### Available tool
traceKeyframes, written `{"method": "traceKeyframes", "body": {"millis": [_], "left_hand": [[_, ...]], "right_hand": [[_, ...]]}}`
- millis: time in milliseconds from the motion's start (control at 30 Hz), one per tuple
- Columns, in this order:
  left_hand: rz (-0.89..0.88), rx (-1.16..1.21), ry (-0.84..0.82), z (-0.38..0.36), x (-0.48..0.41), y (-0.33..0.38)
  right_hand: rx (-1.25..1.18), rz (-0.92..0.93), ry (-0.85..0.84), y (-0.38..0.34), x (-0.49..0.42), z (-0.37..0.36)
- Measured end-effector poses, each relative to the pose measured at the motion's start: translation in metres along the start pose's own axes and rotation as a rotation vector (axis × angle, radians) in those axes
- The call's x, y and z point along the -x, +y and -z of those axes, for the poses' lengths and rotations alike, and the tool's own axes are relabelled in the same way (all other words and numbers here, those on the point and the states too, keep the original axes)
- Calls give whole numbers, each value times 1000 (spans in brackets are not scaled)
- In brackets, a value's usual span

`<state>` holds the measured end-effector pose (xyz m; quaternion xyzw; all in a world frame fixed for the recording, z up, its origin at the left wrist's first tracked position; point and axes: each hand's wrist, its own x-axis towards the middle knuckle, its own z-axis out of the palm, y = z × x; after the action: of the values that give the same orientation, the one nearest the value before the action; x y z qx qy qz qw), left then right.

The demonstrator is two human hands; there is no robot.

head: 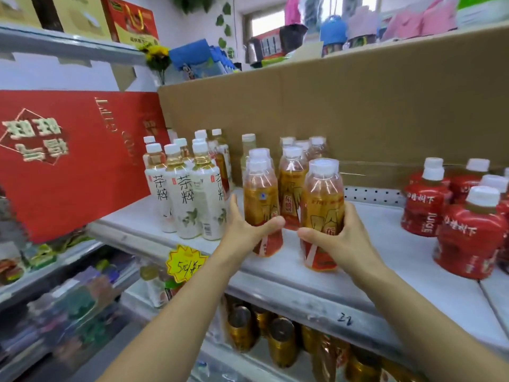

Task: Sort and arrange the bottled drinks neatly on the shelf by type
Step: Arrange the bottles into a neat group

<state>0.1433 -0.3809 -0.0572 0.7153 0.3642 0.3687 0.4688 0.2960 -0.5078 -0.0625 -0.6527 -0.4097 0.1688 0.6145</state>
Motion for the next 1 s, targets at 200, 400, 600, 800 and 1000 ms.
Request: {"method": "traceKeyframes", "body": {"millis": [200,400,600,800,1000], "left_hand": [[-88,225,-133,-7,-51,-16],[-109,194,-233,-22,-79,-21],[-90,98,-247,-44,-90,-10],[-145,49,-279,-34,-103,-15],[-294,-179,-136,-43,-91,-12]], "right_hand": [[66,-73,87,4,-19,4],[115,-90,191,5,-37,7],[133,-84,230,7,-58,5],[183,-97,209,10,-59,5],[281,-119,191,12,-51,4]]}}
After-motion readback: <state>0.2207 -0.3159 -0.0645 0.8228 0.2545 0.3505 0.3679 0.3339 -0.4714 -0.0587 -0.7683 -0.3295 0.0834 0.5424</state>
